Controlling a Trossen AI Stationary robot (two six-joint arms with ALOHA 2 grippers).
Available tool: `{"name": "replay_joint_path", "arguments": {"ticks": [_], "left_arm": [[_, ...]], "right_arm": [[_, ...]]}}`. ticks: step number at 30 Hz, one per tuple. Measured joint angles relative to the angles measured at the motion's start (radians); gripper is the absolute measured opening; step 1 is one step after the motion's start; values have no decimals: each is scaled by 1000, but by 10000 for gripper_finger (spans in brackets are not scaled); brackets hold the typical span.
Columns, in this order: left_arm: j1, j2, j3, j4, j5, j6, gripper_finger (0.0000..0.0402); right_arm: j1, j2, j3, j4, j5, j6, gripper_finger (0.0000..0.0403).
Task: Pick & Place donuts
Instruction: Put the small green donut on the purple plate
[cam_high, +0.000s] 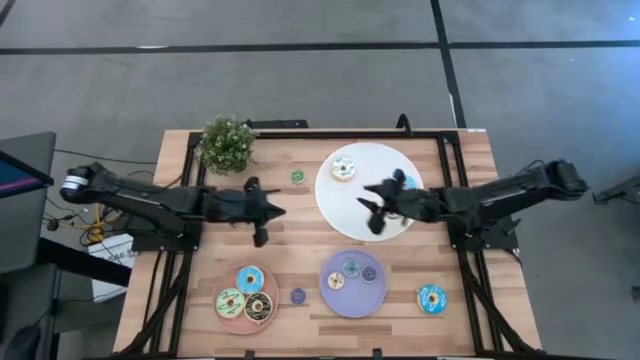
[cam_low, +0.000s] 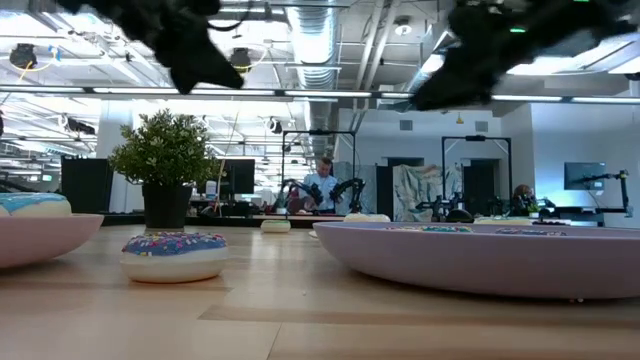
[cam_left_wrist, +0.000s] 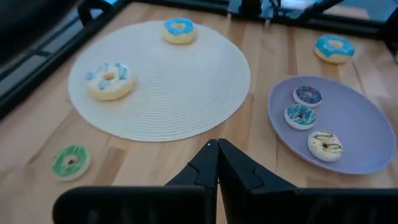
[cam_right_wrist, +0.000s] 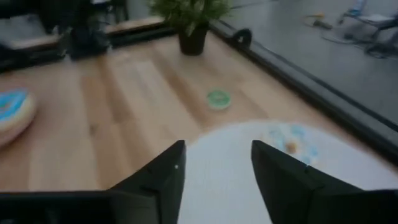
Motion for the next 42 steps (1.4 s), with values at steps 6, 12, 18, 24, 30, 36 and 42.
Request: {"name": "replay_joint_path", "arguments": {"ticks": [6, 12, 18, 24, 30, 36, 42], "left_arm": [[-2, -177, -103, -10, -30, 7, 0], [-3, -285, -149, -71, -24, -3, 0], [-4, -319, -148, -171, 27, -21, 0], [-4, -322, -148, -217, 54, -24, 0], [-5, -321, -148, -223, 63, -32, 0], [-5, -321, -148, -224, 81, -41, 0], [-5, -321, -148, -236, 81, -33, 0]], "right_arm": [[-129, 271, 261, -78, -90, 2, 247], [-200, 543, 579, -257, -134, 34, 283], [-265, 787, 894, -490, -250, 142, 294], [-316, 988, 1140, -569, -401, 156, 301], [-314, 1114, 1271, -585, -413, 253, 302], [-329, 1224, 1392, -704, -328, 388, 302], [-357, 1308, 1499, -834, -299, 471, 302]]}}
